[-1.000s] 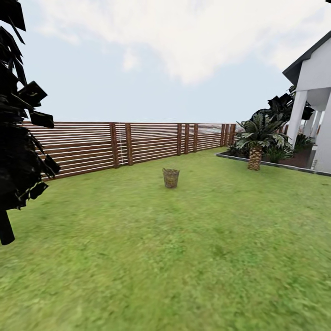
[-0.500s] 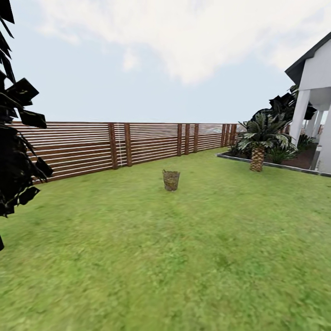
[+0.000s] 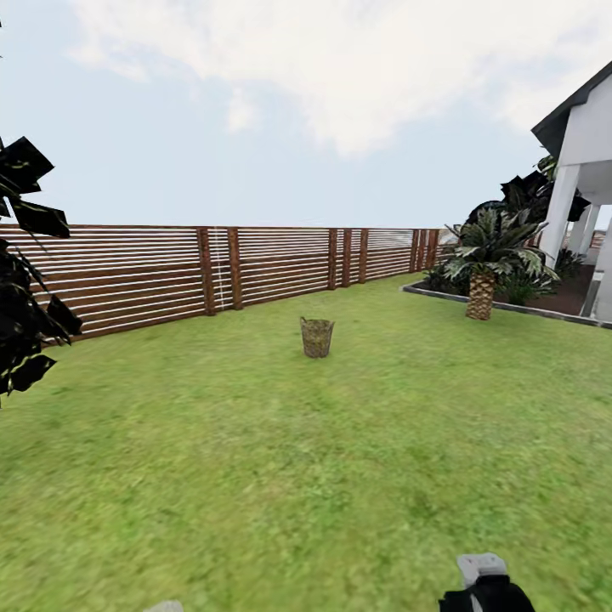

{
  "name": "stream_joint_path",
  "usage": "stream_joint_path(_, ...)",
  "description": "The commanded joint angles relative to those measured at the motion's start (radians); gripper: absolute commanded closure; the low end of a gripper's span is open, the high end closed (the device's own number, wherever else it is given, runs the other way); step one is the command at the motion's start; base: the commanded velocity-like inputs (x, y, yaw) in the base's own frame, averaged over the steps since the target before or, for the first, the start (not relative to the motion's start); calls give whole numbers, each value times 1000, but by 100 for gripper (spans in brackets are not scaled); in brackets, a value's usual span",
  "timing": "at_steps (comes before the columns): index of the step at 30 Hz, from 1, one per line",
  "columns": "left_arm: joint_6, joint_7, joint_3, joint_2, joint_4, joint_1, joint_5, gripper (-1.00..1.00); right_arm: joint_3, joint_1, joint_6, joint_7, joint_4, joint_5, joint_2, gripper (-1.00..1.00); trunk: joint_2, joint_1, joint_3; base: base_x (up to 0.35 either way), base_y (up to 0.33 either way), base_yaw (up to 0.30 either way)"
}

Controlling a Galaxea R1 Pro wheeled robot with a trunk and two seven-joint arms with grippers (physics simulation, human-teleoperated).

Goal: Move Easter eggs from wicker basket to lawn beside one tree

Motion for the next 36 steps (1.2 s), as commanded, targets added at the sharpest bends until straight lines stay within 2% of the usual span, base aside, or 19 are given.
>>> stream_joint_path(1,32,8,10,1,-25,-1,7,-100,0,-8,61,1,-60,1,0,-100,-1,1,-1,344,0,0)
stream_joint_path(3,71,14,21,8,-38,-21,5,-100,0,-38,107,1,-88,-1,-3,-100,-1,1,-1,344,0,0)
stream_joint_path(5,89,24,27,53,38,-88,1,-100,-2,-107,122,2,29,-2,-18,-100,-1,1,-1,344,0,0)
stream_joint_path(8,85,27,30,123,302,-244,6,-100,-3,-199,113,4,210,-5,-46,-100,-1,1,-1,343,0,0)
stream_joint_path(9,64,25,31,139,410,-335,8,-100,-3,-219,100,3,252,-6,-48,-100,-1,1,-1,302,0,0)
stream_joint_path(11,35,24,30,146,477,-421,10,-100,0,-231,91,2,277,-5,-46,-100,-1,1,-1,253,0,0)
stream_joint_path(13,21,23,29,146,506,-458,10,-100,3,-236,87,0,287,-4,-44,-100,-1,1,-1,246,0,0)
stream_joint_path(20,11,-26,22,141,531,-483,5,-100,3,-239,79,-3,302,8,-46,-100,-1,1,-1,322,0,0)
stream_joint_path(30,8,-28,21,133,541,-484,0,-100,-1,-239,61,0,301,2,-50,-100,-1,1,1,342,0,-17)
stream_joint_path(36,7,-27,23,132,541,-484,1,-100,4,-239,59,0,305,9,-47,-100,-1,1,3,343,0,-224)
